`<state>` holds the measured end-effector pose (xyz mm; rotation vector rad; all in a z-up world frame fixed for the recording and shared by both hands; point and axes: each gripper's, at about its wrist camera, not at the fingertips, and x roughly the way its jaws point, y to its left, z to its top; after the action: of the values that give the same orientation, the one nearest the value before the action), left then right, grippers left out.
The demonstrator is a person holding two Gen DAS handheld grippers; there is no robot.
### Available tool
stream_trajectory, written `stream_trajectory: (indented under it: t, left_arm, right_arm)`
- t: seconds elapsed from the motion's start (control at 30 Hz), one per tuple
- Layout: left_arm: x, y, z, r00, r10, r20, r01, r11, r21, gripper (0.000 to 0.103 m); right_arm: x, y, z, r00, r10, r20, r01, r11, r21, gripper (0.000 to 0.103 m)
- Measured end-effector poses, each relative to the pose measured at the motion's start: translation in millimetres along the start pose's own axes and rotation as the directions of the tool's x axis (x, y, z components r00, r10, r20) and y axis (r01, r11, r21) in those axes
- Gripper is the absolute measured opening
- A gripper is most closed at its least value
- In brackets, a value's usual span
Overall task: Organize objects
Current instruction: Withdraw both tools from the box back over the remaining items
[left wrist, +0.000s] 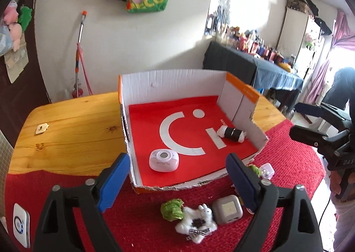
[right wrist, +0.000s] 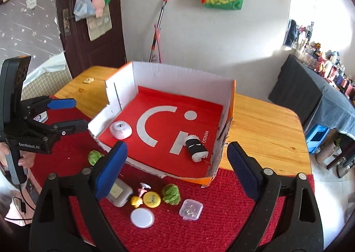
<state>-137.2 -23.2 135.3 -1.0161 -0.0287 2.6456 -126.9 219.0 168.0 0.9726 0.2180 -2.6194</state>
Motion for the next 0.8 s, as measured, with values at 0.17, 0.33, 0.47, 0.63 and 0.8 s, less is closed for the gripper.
stream_trajectory:
  t: [0.17, 0.33, 0.47, 0.63, 0.8]
  left_arm:
    - [-22.3, -9.6, -19.0, 0.996, 0.052, 0.073, -0.051, 0.999, -0.011, 0.097]
    - [-39.1, -22.9, -44.4, 0.98, 0.132, 0.149, -0.133, 0.991, -0.005, 0.103]
    - [-42.5, -27.8, -62.5, 0.977, 0.149, 0.154, -0.147, 0.989, -0.028, 0.103]
    - [-35.4, -26.3, -83.4, 0.984, 0.134, 0.114, -0.125, 0.988, -0.086, 0.103]
    - [-23.0, -28.3, -105.4, 0.987, 0.144, 0.065, -0.135, 0.984, -0.119, 0.103]
  right_arm:
    - [-23.0, 13.2, -19.8, 0.998, 0.006, 0.058, -0.007, 1.0, 0.01, 0.095]
    - [-35.7, 25.1, -43.0, 0.992, -0.038, 0.124, 0.034, 0.999, 0.034, 0.095]
    - [-39.9, 31.4, -63.4, 0.986, -0.068, 0.151, 0.059, 0.996, 0.062, 0.099]
    - [-34.1, 34.1, -85.3, 0.985, -0.078, 0.153, 0.062, 0.992, 0.109, 0.099]
    - [-18.6, 36.0, -107.1, 0.988, -0.095, 0.122, 0.078, 0.987, 0.139, 0.099]
